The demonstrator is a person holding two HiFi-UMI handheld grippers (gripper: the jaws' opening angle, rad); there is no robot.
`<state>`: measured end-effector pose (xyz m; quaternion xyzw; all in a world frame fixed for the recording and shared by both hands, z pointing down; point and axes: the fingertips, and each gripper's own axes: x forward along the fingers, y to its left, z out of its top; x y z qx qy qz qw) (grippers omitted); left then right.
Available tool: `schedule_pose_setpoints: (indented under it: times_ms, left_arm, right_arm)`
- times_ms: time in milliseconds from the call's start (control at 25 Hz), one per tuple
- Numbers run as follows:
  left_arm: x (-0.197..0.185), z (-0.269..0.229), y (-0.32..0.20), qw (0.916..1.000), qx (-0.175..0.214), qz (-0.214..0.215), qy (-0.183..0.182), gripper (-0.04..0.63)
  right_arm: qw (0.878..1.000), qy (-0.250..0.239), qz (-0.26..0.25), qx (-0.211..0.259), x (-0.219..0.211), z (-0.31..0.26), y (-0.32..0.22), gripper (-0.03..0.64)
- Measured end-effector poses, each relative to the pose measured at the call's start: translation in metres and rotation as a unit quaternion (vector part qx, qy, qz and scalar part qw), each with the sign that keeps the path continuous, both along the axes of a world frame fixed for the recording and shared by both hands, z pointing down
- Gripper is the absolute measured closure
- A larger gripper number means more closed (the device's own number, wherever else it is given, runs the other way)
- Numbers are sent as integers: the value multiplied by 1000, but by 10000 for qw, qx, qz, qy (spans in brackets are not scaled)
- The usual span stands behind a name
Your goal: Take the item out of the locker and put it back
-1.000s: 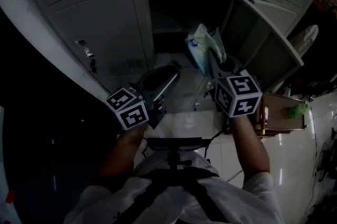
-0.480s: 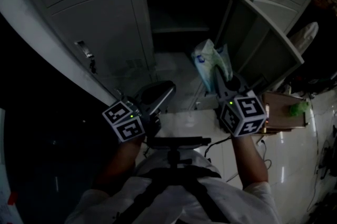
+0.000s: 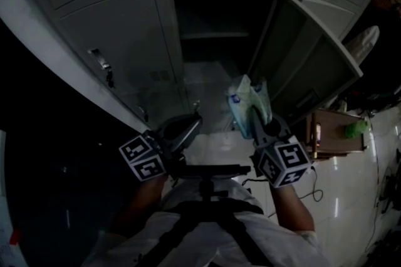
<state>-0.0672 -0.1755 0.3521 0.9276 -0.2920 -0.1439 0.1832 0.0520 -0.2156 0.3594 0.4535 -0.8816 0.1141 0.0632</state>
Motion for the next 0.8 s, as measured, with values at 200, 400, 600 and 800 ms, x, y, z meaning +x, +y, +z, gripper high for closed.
schedule_pose_setpoints:
  times_ms: [200, 400, 600, 800]
  left_arm:
    - [-4, 13, 10, 9997, -242, 48, 85, 595]
    - [-3, 16, 14, 9995, -297, 62, 104, 595]
    - [3, 20, 17, 9994, -321, 156, 20, 595]
    - [5, 23, 18, 9991, -375, 176, -12, 595]
  right_arm:
    - [9998, -56, -4, -166, 4, 12, 8, 617]
    - [9998, -50, -3, -179, 5, 16, 13, 617]
    - [9997, 2, 10, -258, 5, 24, 12, 617]
    - [9995, 30, 40, -297, 7, 28, 9, 617]
